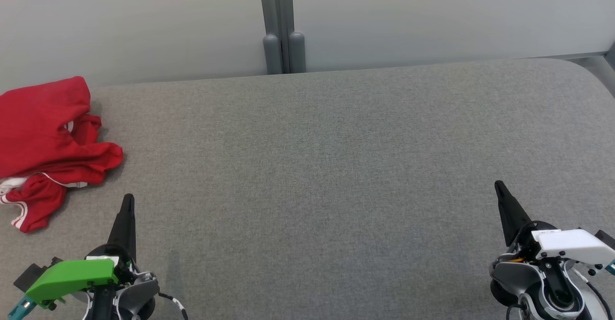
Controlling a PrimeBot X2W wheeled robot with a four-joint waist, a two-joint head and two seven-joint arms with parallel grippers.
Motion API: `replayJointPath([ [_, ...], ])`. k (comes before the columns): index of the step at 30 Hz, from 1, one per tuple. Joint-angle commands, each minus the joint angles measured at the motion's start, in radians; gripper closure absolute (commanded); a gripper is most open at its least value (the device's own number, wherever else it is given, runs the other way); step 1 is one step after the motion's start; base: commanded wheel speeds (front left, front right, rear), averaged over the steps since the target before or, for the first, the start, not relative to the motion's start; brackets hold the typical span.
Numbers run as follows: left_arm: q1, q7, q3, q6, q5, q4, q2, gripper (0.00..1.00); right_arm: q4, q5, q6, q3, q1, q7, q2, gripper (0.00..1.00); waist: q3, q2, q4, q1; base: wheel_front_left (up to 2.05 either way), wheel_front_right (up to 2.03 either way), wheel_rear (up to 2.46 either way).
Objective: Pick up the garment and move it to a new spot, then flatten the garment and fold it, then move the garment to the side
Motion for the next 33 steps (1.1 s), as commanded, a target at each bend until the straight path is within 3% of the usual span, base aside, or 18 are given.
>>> replayJointPath([
  [1, -0.012, 0.002, 0.002, -0.006, -0.001, -0.001, 0.007, 1.0, -0.005, 0.007, 0.0, -0.001, -0.005, 0.003, -0.004, 1.0, 0.0, 0.0, 0.0, 0.0, 0.0, 0.0, 0.0],
  [33, -0.012, 0.002, 0.002, -0.006, -0.001, -0.001, 0.007, 1.0, -0.005, 0.007, 0.0, -0.001, -0.005, 0.003, -0.004, 1.0, 0.0, 0.0, 0.0, 0.0, 0.0, 0.0, 0.0],
])
